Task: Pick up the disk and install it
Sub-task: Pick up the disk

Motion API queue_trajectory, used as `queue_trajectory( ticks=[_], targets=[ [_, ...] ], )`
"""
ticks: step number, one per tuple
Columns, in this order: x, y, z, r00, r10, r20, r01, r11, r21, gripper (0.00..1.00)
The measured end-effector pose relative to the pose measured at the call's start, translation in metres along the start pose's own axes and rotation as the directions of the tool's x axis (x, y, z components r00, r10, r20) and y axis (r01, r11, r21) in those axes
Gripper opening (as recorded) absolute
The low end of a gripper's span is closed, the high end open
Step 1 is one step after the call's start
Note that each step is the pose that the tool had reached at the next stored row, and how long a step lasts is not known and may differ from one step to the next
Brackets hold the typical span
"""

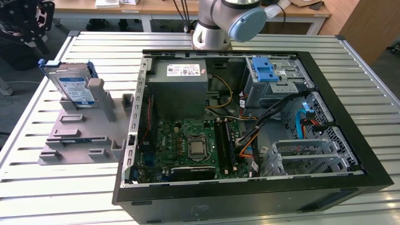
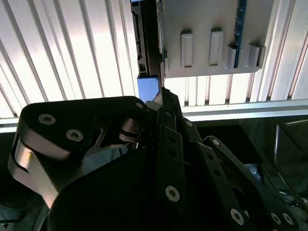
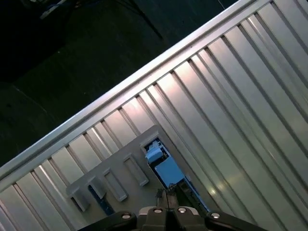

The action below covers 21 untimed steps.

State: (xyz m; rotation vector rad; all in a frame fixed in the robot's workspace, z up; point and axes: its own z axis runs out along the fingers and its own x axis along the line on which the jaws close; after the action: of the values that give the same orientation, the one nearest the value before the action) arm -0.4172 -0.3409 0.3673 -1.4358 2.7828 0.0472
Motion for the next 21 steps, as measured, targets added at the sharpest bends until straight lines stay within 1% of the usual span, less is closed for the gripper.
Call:
queue_trajectory(
  ticks=[4,8,12,16,17,18,20,21],
  targets=[
    [0.0000,0.0000,0.0000,0.9985,-0.055,-0.0006,0.055,0.9985,-0.0005,0.11],
    [0.0000,0.0000,0.0002,0.9942,-0.107,-0.0010,0.107,0.9942,-0.0006,0.11],
    [0.0000,0.0000,0.0002,0.9875,-0.158,-0.0014,0.158,0.9875,-0.0008,0.11],
    [0.0000,-0.0001,0.0004,0.9805,-0.196,0.0005,0.196,0.9805,0.0038,0.11],
    [0.0000,-0.0001,0.0005,0.9781,-0.208,0.0009,0.208,0.9781,0.0046,0.11],
    [0.0000,-0.0001,0.0006,0.9747,-0.224,0.0009,0.224,0.9747,0.0050,0.11],
    [0.0000,0.0000,0.0010,0.9660,-0.258,0.0007,0.258,0.9660,0.0051,0.11],
    [0.0000,0.0000,0.0012,0.9608,-0.277,0.0005,0.277,0.9608,0.0048,0.11]
  ],
)
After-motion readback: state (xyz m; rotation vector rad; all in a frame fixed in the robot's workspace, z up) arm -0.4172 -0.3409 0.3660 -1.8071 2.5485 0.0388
